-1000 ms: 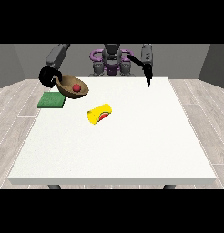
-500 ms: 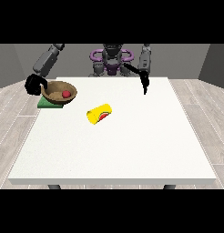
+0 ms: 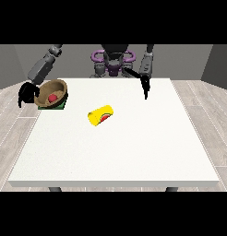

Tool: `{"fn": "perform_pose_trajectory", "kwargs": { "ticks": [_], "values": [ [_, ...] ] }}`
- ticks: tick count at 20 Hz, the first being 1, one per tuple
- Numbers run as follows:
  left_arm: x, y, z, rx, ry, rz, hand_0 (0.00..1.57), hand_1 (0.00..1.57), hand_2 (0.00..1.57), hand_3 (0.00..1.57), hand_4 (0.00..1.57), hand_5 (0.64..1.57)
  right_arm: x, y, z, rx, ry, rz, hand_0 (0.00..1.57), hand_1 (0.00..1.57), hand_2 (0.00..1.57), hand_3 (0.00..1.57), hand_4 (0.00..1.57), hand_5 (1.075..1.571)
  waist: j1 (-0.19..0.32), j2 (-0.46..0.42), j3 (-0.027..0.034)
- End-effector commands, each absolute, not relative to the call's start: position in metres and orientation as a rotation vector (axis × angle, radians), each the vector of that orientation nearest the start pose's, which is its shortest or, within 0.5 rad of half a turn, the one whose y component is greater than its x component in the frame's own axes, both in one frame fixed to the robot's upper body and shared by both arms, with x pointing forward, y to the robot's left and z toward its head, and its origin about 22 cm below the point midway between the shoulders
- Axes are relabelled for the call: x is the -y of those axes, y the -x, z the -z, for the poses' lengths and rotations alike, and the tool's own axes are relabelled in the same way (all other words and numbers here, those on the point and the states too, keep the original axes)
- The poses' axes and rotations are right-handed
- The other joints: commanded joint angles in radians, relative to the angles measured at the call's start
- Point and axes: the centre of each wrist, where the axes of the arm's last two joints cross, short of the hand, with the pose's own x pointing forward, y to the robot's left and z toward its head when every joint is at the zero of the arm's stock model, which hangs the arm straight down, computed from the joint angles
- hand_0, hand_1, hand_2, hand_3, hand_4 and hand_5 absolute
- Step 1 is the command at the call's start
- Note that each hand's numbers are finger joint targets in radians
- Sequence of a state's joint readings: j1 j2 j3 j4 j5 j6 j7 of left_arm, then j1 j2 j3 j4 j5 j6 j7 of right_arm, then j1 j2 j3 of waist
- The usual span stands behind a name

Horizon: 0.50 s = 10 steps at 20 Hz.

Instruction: Pick the cup and pour the ball into the bowl, then pick the bowl and place it on the pad

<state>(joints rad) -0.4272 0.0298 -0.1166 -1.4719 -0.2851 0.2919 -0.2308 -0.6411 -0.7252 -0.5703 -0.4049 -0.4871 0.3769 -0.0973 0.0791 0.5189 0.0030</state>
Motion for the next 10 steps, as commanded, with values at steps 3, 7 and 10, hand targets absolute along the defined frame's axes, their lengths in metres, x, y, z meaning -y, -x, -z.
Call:
{"fn": "perform_pose_trajectory", "kwargs": {
  "ticks": [3,7,10],
  "values": [
    [-0.158,-0.299,-0.101,2.204,-0.313,0.239,0.0,0.0,0.0,0.0,0.0,0.692,0.526,-0.317,-0.097,1.605,0.001,0.537,1.57,1.57,1.57,0.0,0.51,1.564,-0.026,0.035,-0.0002],
    [-0.159,-0.295,-0.112,2.201,-0.302,0.196,0.0,0.0,0.0,0.0,0.0,0.685,0.532,-0.316,-0.113,1.615,0.042,0.453,1.57,1.57,1.57,0.48,0.38,1.57,-0.041,0.038,-0.0006],
    [-0.163,-0.299,-0.091,2.126,-0.279,0.208,0.0,0.0,0.0,0.0,0.0,0.687,0.525,-0.317,-0.101,1.547,0.05,0.377,1.57,1.57,1.57,0.86,0.4,1.563,-0.036,-0.022,-0.0021]
  ]
}}
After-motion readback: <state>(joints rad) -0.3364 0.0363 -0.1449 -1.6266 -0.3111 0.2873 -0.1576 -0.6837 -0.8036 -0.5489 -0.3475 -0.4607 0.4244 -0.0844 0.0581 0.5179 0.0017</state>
